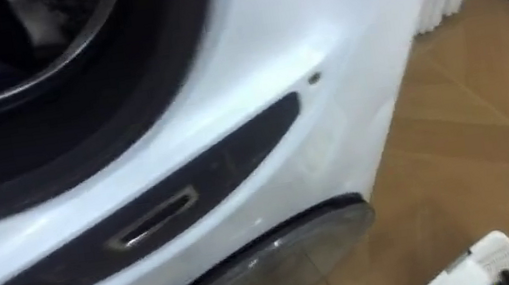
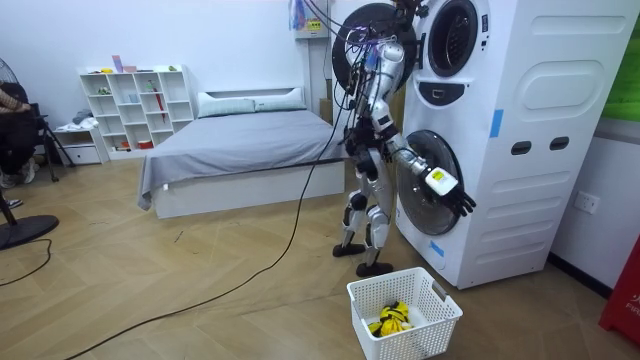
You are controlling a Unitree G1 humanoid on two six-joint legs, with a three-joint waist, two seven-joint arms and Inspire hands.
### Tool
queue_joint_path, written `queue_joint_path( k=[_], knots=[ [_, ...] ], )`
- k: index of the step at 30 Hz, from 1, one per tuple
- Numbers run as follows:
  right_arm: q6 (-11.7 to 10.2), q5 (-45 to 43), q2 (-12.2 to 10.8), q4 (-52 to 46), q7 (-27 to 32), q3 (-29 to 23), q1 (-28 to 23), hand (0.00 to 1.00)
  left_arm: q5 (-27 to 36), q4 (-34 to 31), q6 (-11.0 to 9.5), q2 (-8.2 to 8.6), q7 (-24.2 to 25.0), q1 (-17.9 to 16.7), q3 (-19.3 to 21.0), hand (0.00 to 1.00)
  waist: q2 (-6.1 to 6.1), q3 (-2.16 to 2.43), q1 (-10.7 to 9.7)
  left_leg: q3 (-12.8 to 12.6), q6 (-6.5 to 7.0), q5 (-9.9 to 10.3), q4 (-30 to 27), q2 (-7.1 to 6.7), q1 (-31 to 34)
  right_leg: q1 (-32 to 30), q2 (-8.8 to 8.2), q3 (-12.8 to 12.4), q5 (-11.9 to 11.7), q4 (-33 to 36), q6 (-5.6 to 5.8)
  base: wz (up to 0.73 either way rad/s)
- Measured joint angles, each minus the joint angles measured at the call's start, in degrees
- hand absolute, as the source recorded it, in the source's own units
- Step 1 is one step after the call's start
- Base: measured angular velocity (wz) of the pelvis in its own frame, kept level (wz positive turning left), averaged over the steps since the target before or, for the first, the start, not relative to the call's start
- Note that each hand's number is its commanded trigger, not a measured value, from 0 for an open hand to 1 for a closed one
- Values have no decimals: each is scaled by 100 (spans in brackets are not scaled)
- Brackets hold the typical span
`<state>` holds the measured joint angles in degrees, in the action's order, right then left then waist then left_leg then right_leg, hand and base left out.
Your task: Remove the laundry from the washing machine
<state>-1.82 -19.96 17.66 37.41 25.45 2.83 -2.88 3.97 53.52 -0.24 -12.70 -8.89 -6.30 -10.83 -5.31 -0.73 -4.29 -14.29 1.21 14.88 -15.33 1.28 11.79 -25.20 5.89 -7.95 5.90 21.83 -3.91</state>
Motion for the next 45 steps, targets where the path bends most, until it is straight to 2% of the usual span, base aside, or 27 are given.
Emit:
queue_joint_path(
  k=[2, 5, 8, 11, 14, 17, 18, 22, 27, 30, 34, 35, 37, 39, 41, 43, 45],
  knots=[
    [-4, 73, -65, 5, -221, 225, -151, 0, 11, 45, 2, 82, -1, -14, -26, 0, 54, 19, 7, 240, -28, -69, 132, 1, -275, 350, -53, 208, 33, -189, -41, 77],
    [-8, 385, -200, 59, -492, 562, -295, 0, 29, 51, 5, 89, -13, -71, -32, 0, 253, 68, 164, 328, -70, -122, 298, 53, -598, 820, -68, 458, 55, -492, -88, 49],
    [-7, 481, -296, 338, -728, 608, -378, 0, 17, 49, -1, 131, -12, -199, -7, 0, 345, 91, 255, 376, -73, -124, 424, 111, -973, 1382, -72, 716, 46, -872, -104, 37],
    [-5, 490, -303, 643, -831, 613, -364, 0, 23, 52, -2, 129, -12, -262, 57, 0, 389, 93, 331, 381, -74, -124, 476, 130, -1178, 1686, -83, 831, 46, -1062, -105, 22],
    [-7, 514, -330, 802, -910, 672, -336, 0, 4, 50, -2, 124, -13, -334, 179, 0, 457, 61, 345, 399, -74, -124, 509, 149, -1323, 1880, -82, 909, 54, -1147, -117, 13],
    [-5, 521, -380, 853, -1010, 670, -356, 0, -90, 31, -18, 130, -15, -400, 291, 0, 539, 42, 319, 578, -75, -123, 529, 151, -1408, 2038, -83, 981, 77, -1229, -150, 17],
    [-5, 509, -405, 845, -1075, 670, -357, 0, -158, 31, -23, 136, -14, -423, 366, 0, 565, 52, 325, 587, -75, -123, 533, 157, -1435, 2067, -77, 985, 85, -1227, -162, 7],
    [-3, 442, -414, 840, -1219, 671, -371, 0, -249, 31, -23, 132, -3, -482, 416, 0, 573, 55, 332, 672, -77, -122, 513, 152, -1559, 2192, -74, 978, 106, -1204, -173, 0],
    [-2, 291, -414, 881, -1469, 641, -542, 0, -711, 56, -34, 128, 72, -641, 800, 0, 598, 43, 444, 766, -77, -121, 532, 138, -1850, 2511, -77, 995, 166, -1206, -164, 4],
    [10, 498, -421, 1037, -1689, 637, -566, 0, -745, 141, -17, 121, 63, -757, 1017, 0, 627, 49, 489, 888, -87, -115, 548, 124, -1926, 2580, -78, 993, 202, -1214, -145, 12],
    [4, 775, -514, 1622, -1881, 601, -521, 0, -1114, 453, 141, 149, 49, -865, 1160, 0, 632, 49, 645, 917, -109, -102, 560, 122, -2049, 2724, -79, 1001, 205, -1241, -134, 4],
    [8, 836, -552, 1837, -1945, 520, -504, 0, -1290, 508, 217, 184, 41, -968, 1243, 0, 638, 69, 637, 974, -121, -93, 551, 120, -2074, 2766, -84, 1034, 203, -1309, -129, 20],
    [81, 889, -562, 2167, -2102, 484, -511, 0, -1425, 516, 387, 210, 44, -1059, 1291, 0, 659, 81, 650, 983, -135, -85, 548, 118, -2130, 2862, -91, 1076, 221, -1324, -122, 21],
    [215, 826, -562, 2663, -2236, 478, -525, 0, -1590, 583, 616, 283, 80, -1165, 1356, 0, 658, 78, 645, 999, -147, -75, 470, 107, -2149, 2950, -129, 1182, 257, -1317, -116, 20],
    [358, 637, -565, 2953, -2300, 477, -603, 0, -1597, 604, 735, 351, 146, -1171, 1467, 0, 633, 69, 639, 1041, -147, -75, 401, 104, -2164, 3017, -174, 1286, 293, -1308, -113, 23],
    [509, 449, -593, 3101, -2392, 473, -695, 0, -1616, 599, 751, 359, 215, -1170, 1524, 0, 606, 68, 631, 1060, -148, -73, 341, 109, -2154, 3025, -187, 1303, 351, -1260, -121, 17],
    [689, 316, -645, 3215, -2575, 464, -749, 0, -1730, 588, 750, 358, 224, -1107, 1522, 0, 580, 39, 620, 1147, -248, 26, -11, 134, -2032, 2965, -189, 1342, 491, -1014, -165, 7]
  ],
)
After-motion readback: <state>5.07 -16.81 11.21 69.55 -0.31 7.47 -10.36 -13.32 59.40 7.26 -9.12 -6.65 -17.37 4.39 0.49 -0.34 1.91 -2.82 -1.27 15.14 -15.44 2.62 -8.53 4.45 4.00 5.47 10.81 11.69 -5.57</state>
